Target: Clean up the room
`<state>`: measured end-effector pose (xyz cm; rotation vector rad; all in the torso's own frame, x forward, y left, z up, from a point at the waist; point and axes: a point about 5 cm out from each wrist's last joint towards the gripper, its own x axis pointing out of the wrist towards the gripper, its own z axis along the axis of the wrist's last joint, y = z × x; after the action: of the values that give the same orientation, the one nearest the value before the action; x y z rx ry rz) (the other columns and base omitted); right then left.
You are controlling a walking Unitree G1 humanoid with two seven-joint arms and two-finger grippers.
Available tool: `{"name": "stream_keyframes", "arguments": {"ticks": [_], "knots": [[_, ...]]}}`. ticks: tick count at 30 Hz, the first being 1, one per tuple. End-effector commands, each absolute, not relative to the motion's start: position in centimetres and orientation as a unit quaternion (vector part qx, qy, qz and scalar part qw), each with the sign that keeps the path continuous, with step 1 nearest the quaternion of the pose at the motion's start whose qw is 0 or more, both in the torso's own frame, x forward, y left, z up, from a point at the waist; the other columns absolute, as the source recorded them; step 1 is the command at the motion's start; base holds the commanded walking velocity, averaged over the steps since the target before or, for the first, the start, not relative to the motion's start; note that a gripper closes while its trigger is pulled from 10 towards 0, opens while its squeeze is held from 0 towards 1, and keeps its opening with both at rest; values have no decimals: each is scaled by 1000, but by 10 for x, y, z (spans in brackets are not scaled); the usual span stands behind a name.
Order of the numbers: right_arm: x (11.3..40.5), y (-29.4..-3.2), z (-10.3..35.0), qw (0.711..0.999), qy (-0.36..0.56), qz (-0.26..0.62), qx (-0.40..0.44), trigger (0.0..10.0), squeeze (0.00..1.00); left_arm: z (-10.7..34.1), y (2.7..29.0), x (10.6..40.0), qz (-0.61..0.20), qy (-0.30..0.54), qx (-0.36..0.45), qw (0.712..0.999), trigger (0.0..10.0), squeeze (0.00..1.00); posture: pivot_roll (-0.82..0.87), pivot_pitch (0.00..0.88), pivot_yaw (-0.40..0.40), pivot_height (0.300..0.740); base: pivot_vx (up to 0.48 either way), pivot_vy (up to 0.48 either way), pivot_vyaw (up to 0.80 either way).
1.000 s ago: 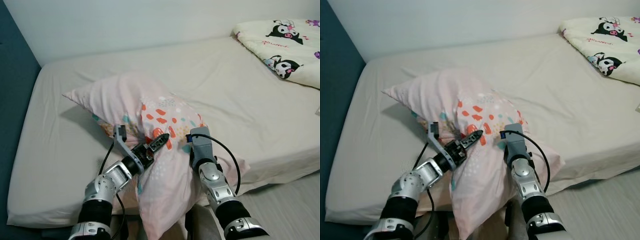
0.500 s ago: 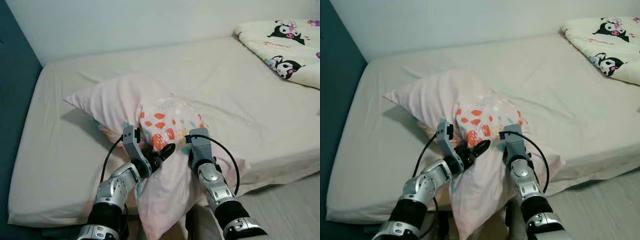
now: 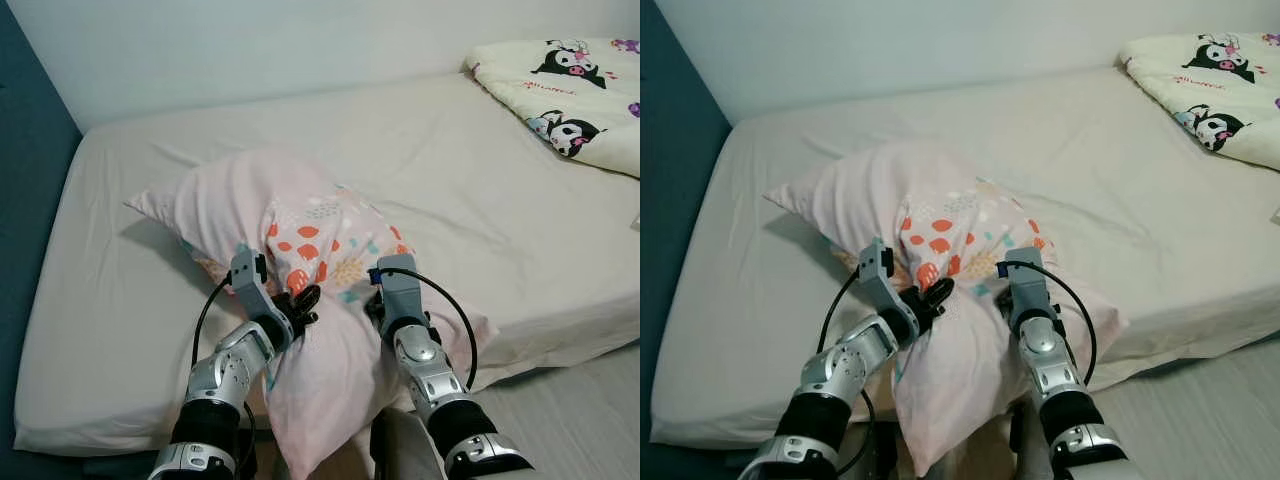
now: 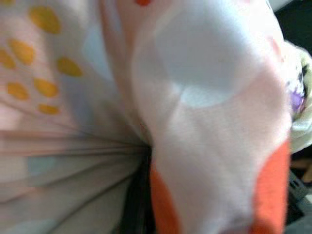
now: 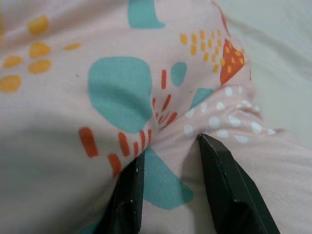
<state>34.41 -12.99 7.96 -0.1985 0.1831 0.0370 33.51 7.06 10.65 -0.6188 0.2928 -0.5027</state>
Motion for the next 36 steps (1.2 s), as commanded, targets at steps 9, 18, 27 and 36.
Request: {"name": "stream_keyframes", "arguments": {"ticks": [9, 18, 27, 36], "knots": [[328, -133, 75, 994, 91, 27, -56, 10000, 0, 114, 68, 329, -332, 120, -217, 910, 0, 0, -34, 135, 10, 592, 0, 0, 0], [312, -164, 98, 997, 20, -31, -73, 10000, 0, 146, 85, 343, -356, 42, -29, 933, 0, 0, -40, 58, 11, 592, 0, 0, 0], [303, -176, 106, 994, -12, -71, -85, 10000, 0, 163, 109, 349, -262, -7, 66, 963, 10000, 0, -36, 11, 2, 592, 0, 0, 0], [301, -173, 113, 994, -26, -71, -79, 10000, 0, 177, 139, 352, -176, -41, 102, 978, 10000, 0, -21, 0, -9, 592, 0, 0, 0]]}}
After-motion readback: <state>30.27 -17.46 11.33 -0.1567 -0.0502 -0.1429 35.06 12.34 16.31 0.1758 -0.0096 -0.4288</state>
